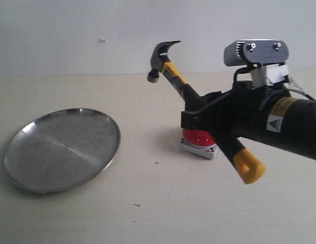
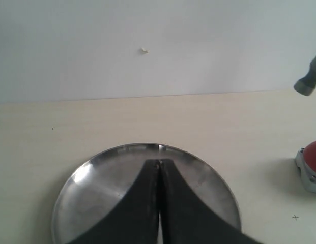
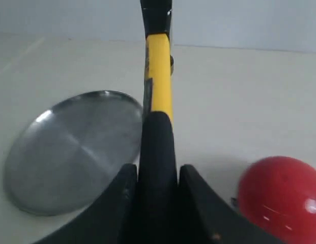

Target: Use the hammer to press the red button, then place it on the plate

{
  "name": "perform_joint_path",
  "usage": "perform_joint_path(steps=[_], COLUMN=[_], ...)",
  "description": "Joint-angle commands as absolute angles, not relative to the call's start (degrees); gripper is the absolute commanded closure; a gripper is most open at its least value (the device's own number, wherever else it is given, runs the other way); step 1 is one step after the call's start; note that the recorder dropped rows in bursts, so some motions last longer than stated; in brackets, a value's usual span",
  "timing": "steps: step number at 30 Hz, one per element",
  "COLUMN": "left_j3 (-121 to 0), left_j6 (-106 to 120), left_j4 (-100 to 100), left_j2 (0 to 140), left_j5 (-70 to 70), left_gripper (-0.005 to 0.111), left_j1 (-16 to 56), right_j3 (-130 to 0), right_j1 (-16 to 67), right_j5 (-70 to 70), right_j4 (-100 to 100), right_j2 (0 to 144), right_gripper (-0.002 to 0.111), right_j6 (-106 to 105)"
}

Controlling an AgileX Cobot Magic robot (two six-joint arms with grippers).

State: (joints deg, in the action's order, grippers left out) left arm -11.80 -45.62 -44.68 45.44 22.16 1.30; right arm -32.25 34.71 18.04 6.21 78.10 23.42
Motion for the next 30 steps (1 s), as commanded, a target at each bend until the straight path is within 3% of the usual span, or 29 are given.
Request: perform_joint_path(steps=[1,6,17,25,30], left_j3=[-11.5,-11.5,-11.5,-11.5,-11.5], left_j6=[-45.81,-45.81,-45.81,-45.81,-45.81], left_j4=[-44.67,-44.67,-44.67,-44.67,-44.67], left_j2=[45.13,45.13,45.13,45.13,45.13], left_j5=[21.94,21.94,21.94,21.94,21.94], left_gripper=[0.107,0.107,0.107,0.107,0.107], left_j1=[1.12,1.12,1.12,1.12,1.12], right_j3=[-33.04,-36.17,-52.81,-52.2,-50.34], right_j1=[36.31,36.31,35.18,29.96,29.96], right_j5=[36.99,45.49,47.49,68.36,69.96], right_j4=[6.92,17.53,52.95,58.6,54.81], right_j2=[84.54,91.51,95.9,98.76,104.66], right_gripper=[0.108,0.108,0.108,0.108,0.108], right_j6=[30.69,42.93,70.99,73.45,69.2])
